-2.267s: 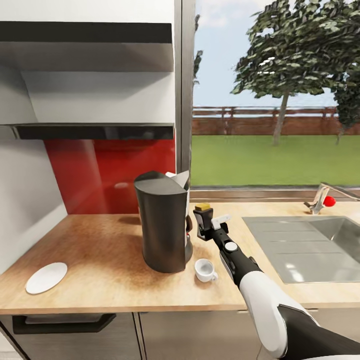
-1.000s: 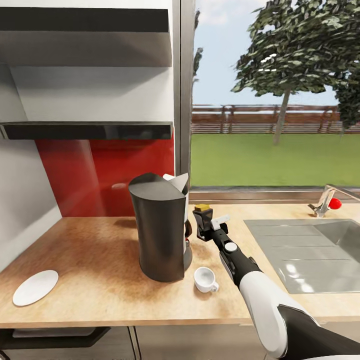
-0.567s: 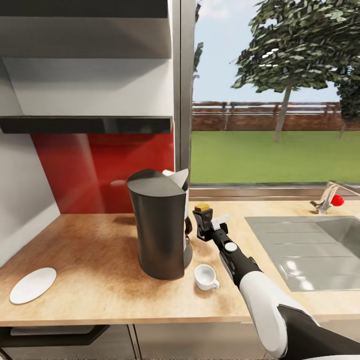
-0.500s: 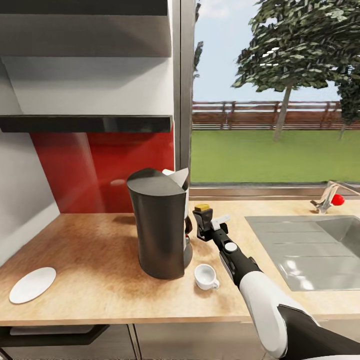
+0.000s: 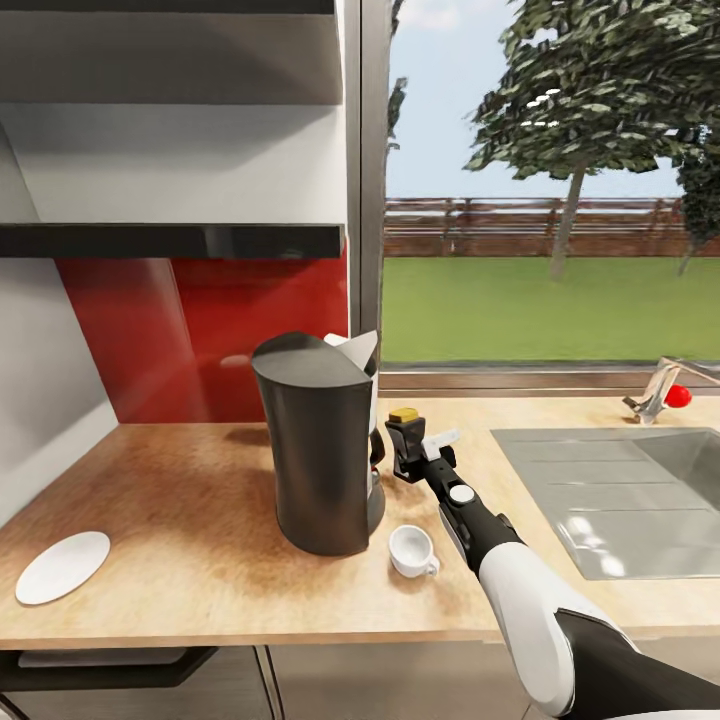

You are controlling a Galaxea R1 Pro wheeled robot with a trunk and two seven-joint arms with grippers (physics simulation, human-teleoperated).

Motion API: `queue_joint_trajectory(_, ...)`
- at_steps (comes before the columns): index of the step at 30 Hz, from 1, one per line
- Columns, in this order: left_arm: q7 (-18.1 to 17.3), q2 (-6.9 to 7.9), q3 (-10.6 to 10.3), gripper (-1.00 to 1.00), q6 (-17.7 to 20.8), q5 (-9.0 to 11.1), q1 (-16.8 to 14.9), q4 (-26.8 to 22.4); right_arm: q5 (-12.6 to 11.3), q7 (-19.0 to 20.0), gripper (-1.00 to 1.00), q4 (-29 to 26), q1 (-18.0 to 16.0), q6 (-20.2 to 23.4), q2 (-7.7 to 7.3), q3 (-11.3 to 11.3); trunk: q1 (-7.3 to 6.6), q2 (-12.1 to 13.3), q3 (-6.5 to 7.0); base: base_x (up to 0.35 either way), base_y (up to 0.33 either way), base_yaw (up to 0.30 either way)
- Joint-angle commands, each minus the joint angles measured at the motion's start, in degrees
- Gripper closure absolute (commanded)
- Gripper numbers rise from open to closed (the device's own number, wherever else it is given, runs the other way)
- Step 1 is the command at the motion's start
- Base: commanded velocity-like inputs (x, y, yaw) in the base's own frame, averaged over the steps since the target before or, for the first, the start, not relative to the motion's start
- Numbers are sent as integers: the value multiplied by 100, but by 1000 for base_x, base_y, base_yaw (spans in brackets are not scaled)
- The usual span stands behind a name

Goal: Set up a coffee station on the kitchen countertop: keep the coffee maker on the countertop, move the bottle of coffee from the kitchen shelf to the counter next to the coffee maker, place a paper coffee filter on top of the coffee maker, put the saucer next to the coffee maker with the coffee cup on the saucer, and place the electric kettle next to the coffee maker.

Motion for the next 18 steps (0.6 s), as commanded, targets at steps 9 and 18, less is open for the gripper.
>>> queue_joint_trajectory(9, 14, -2, 42, -100, 17, 8, 0, -7, 46, 39, 100, 76, 112, -567, 6, -48, 200, -369, -170, 0, 0, 0)
queue_joint_trajectory(18, 10, 0, 48, -100, 23, 7, 0, -7, 47, 35, 100, 121, 140, -741, 6, -48, 200, -369, -170, 0, 0, 0)
